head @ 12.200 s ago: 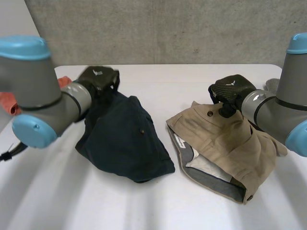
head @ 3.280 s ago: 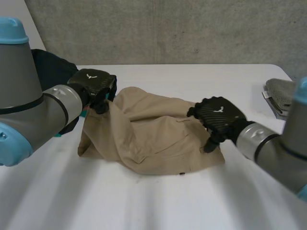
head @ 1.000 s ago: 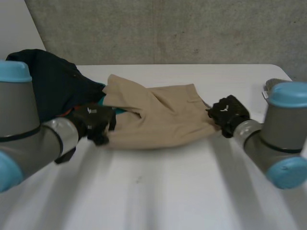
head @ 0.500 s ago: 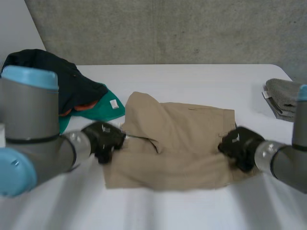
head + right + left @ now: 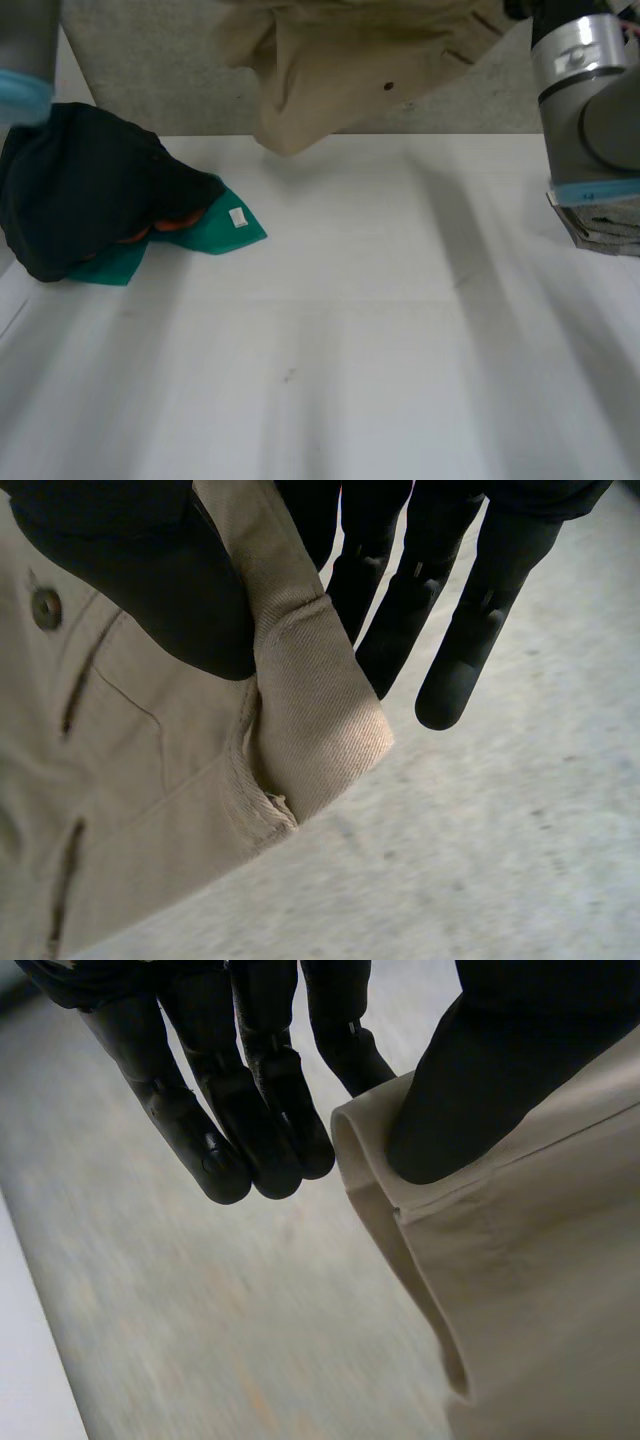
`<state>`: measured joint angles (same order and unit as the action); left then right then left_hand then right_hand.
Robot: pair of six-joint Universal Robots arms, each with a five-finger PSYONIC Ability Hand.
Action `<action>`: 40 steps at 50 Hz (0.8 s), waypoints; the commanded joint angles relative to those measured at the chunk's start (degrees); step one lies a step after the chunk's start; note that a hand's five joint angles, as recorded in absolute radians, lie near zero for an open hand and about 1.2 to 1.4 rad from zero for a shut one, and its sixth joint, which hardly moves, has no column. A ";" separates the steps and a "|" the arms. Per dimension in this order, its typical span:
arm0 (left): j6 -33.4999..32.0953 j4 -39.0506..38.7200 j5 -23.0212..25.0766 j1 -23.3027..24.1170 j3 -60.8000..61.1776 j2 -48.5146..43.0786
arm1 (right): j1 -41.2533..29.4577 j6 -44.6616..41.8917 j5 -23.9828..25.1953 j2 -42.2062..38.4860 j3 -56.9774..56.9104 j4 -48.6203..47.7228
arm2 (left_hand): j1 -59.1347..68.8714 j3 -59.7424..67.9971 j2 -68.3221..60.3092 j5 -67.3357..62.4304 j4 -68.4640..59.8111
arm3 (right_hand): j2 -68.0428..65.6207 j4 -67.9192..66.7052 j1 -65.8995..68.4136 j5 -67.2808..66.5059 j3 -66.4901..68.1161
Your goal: Fold the laundry.
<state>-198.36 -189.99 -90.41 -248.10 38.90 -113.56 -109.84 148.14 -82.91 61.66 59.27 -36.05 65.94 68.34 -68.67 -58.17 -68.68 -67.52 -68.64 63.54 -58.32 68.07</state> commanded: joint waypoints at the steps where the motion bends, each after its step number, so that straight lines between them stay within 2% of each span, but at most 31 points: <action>1: 0.78 2.78 1.02 -0.02 15.57 -2.36 | -0.81 -0.31 4.95 -4.35 6.28 2.92 | 14.06 11.66 -11.33 -11.83 -11.32 | -12.48 -11.36 16.46 -11.68 11.93; 7: 0.60 0.41 3.66 0.78 27.53 -8.95 | -1.69 -2.24 7.76 -11.55 13.49 4.41 | 14.06 11.66 -11.33 -11.83 -11.32 | -12.48 -11.36 16.46 -11.68 11.93; 11: -0.10 2.33 3.05 0.60 33.24 -12.47 | -1.69 -6.89 7.33 -15.42 16.92 7.74 | 14.06 11.66 -11.33 -11.83 -11.32 | -12.48 -11.36 16.46 -11.68 11.93; 14: 0.16 5.57 3.04 0.51 36.58 -10.46 | -1.43 -10.59 6.62 -15.08 19.29 13.45 | 14.06 11.66 -11.33 -11.83 -11.32 | -12.48 -11.36 16.46 -11.68 11.93; 22: -2.03 18.05 7.61 1.21 45.46 2.19 | -0.73 -15.87 4.51 -4.28 25.71 35.41 | 14.06 11.66 -11.33 -11.83 -11.32 | -12.48 -11.36 16.46 -11.68 11.93; 26: -6.33 30.00 8.58 2.53 49.42 7.21 | -0.73 -16.92 2.14 4.07 29.49 47.19 | 14.06 11.66 -11.33 -11.83 -11.32 | -12.48 -11.36 16.46 -11.68 11.93; 28: -9.23 39.05 8.49 3.06 52.14 9.67 | -0.55 -18.93 0.12 9.52 31.69 55.10 | 14.06 11.66 -11.33 -11.83 -11.32 | -12.48 -11.36 16.46 -11.68 11.93; 32: -14.50 51.71 9.11 4.03 56.63 12.83 | 0.41 -26.48 -1.12 16.64 36.78 65.75 | 14.06 11.66 -11.33 -11.83 -11.32 | -12.48 -11.36 16.46 -11.68 11.93; 34: -16.35 53.57 9.63 4.47 57.69 13.71 | 1.73 -29.83 -0.24 18.14 39.33 65.85 | 14.06 11.66 -11.33 -11.83 -11.32 | -12.48 -11.36 16.46 -11.68 11.93; 36: -18.20 52.09 9.72 5.34 57.60 14.60 | 3.05 -33.79 1.43 19.03 42.23 63.84 | 14.06 11.66 -11.33 -11.83 -11.32 | -12.48 -11.36 16.46 -11.68 11.93; 40: -18.82 47.00 7.62 6.92 53.66 12.23 | 3.76 -32.49 2.49 16.75 42.95 59.00 | 14.06 11.66 -11.33 -11.83 -11.32 | -12.48 -11.36 16.46 -11.68 11.93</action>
<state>-215.30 -138.26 -81.02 -243.03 95.89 -99.55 -107.73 117.30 -82.45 79.97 99.62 28.47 65.94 68.34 -68.72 -58.17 -68.69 -67.52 -68.65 63.54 -58.64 68.22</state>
